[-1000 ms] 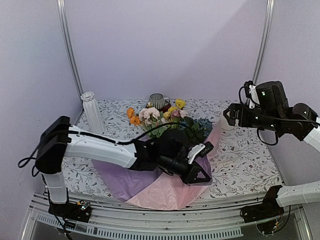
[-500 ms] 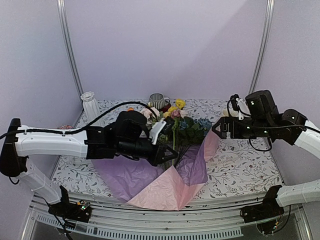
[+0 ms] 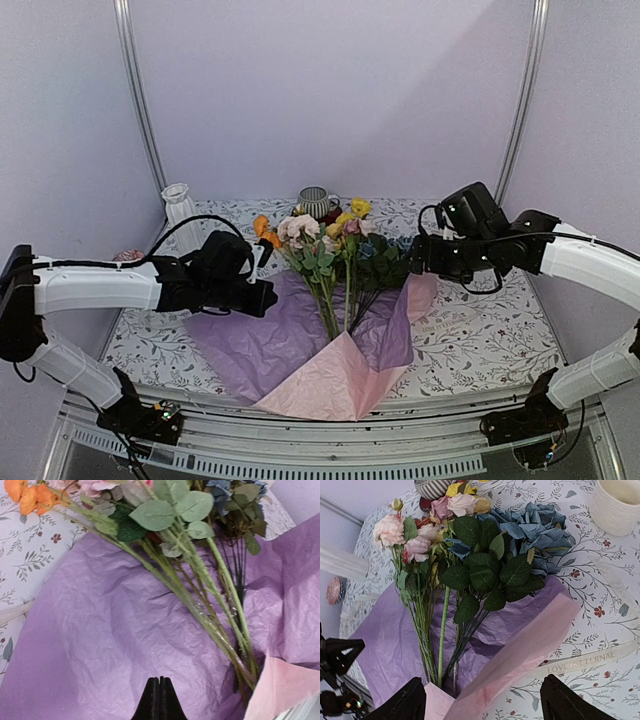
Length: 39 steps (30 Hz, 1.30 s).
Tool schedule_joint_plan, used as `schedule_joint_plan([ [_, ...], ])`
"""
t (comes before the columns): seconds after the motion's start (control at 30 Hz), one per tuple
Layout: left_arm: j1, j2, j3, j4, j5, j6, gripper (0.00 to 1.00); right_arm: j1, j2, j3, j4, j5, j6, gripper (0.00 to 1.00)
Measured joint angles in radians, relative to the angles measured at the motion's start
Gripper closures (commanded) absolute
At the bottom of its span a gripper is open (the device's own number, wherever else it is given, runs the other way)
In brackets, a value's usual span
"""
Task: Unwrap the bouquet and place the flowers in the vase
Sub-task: Unfold the 2/3-folded wrapping paper from the folded wrapping paper.
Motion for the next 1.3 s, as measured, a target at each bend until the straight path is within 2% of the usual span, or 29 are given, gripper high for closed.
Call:
schedule_joint_plan([
  [0.17,0.052,0.046,-0.011,0.000,-0.053,-0.006,1.00,0.000,0.096,0.093,-0.029,0.050,0.068,0.36],
  [0.3,0.073,0.124,-0.011,0.000,-0.090,-0.012,1.00,0.000,0.172,0.159,-0.060,0.093,0.104,0.50],
  [0.47,0.079,0.239,0.005,-0.005,-0.119,-0.019,1.00,0.000,0.171,0.158,-0.108,0.138,0.121,0.85],
  [0.53,0.081,0.268,0.006,-0.006,-0.127,-0.020,1.00,0.000,0.162,0.156,-0.129,0.154,0.119,0.93],
  [0.6,0.084,0.287,0.006,-0.006,-0.134,-0.020,1.00,0.000,0.142,0.147,-0.153,0.170,0.122,0.96],
  [0.77,0.093,0.314,0.011,-0.003,-0.135,-0.020,1.00,-0.002,0.089,0.114,-0.229,0.205,0.126,0.96],
  [1.3,0.108,0.322,0.010,0.016,-0.146,-0.032,1.00,-0.055,-0.167,-0.155,-0.410,0.259,0.226,0.96],
])
